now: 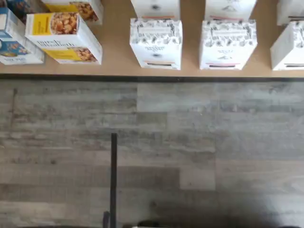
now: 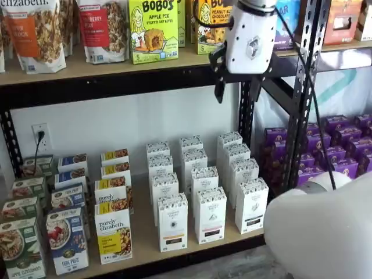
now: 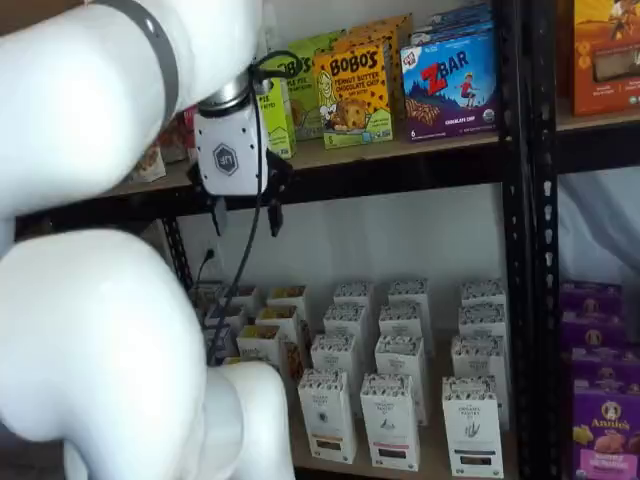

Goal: Pick up the white box with a yellow strip in the middle, on the bottom shelf, the fourth box from the left

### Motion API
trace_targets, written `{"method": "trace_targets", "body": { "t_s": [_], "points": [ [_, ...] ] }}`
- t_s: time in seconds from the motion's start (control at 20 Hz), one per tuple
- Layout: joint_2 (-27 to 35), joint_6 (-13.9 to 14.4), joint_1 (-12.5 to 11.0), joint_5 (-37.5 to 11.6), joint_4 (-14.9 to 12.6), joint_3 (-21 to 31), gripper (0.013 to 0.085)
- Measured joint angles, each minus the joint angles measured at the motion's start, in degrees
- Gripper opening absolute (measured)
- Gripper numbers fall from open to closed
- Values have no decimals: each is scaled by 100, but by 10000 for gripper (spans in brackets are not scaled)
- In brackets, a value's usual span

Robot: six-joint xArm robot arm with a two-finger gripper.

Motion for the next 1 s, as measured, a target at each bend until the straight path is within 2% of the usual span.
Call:
{"method": "trace_targets", "body": {
  "t_s": [0.2, 0.4, 0.5, 0.75, 1.0],
  "points": [
    [28, 132, 163, -424, -23, 253, 850],
    [220, 376, 380, -613, -243, 379, 850],
    [314, 440, 442, -731, -255, 460, 850],
    [493, 775, 718, -1290, -534, 786, 850],
    [889, 862, 884, -1825, -302, 1013, 850]
  ]
}}
